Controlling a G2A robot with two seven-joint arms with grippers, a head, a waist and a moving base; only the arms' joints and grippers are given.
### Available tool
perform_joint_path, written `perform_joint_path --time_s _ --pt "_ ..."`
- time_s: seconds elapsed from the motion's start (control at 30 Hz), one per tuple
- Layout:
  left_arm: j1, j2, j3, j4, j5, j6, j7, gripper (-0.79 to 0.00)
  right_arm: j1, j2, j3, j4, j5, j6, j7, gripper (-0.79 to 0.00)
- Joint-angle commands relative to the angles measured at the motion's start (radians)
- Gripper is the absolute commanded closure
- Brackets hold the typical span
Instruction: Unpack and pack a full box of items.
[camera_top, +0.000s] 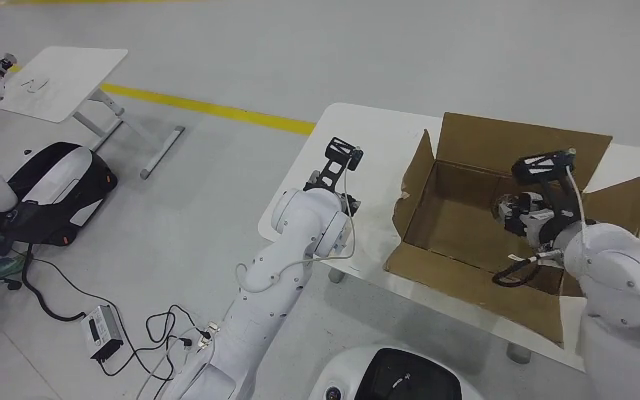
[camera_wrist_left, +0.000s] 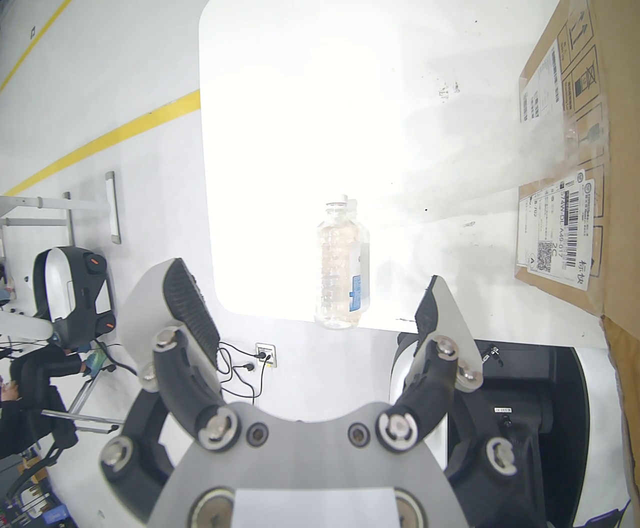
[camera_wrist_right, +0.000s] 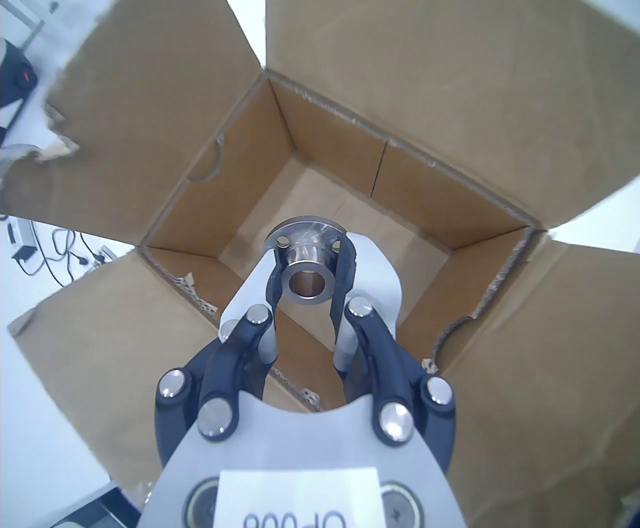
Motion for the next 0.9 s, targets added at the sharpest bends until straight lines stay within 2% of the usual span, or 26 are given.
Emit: perform_joint_path --time_s 0.0,0.37,0.53,0.87 --pt "0.0 0.0 0.0 0.0 0.0 0.0 0.0 -0.785 -0.014 0.005 0.032 -0.07 0.014 0.002 0.003 0.0" --pt "0.0 0.0 0.0 0.0 0.0 0.0 0.0 -0.785 -0.07 0.031 0.226 -0.311 0.071 0.015 0.025 0.0" --pt "0.0 0.0 0.0 0.0 0.0 0.0 0.0 -0.785 -0.098 0.042 0.277 -0.326 0.076 0.01 0.022 0.0" --pt "0.0 0.0 0.0 0.0 0.0 0.0 0.0 -0.785 -0.103 0.043 0.28 -0.318 0.077 0.01 0.023 0.0"
